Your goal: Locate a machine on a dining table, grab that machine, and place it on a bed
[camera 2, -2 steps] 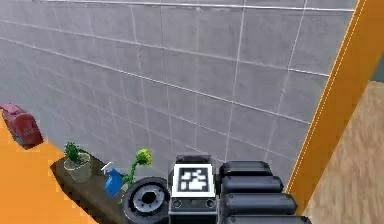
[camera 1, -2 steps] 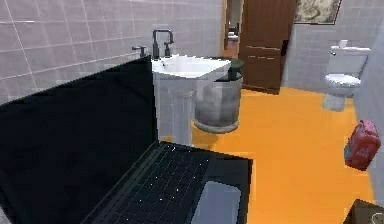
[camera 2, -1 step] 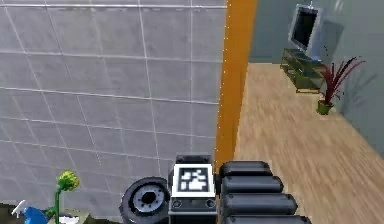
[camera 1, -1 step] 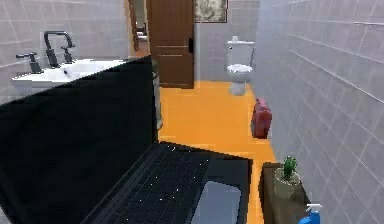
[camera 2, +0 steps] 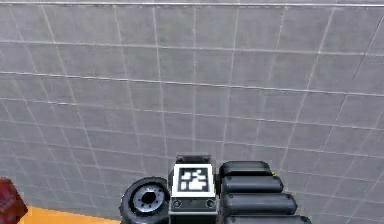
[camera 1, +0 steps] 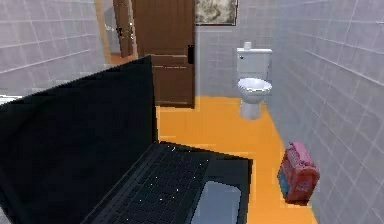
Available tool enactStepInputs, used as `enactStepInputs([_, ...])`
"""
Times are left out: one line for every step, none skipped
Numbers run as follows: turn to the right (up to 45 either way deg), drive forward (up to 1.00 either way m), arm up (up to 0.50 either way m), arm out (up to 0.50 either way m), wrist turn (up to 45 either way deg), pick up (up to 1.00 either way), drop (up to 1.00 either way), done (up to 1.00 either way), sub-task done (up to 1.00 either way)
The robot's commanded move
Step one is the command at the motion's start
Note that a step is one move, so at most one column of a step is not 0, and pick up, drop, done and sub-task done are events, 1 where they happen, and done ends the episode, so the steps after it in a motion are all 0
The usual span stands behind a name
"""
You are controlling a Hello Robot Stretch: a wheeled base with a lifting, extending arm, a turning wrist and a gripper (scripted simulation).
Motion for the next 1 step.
enactStepInputs([0.0, 1.0, 0.0, 0.0, 0.0, 0.0, 0.0, 0.0, 0.0])
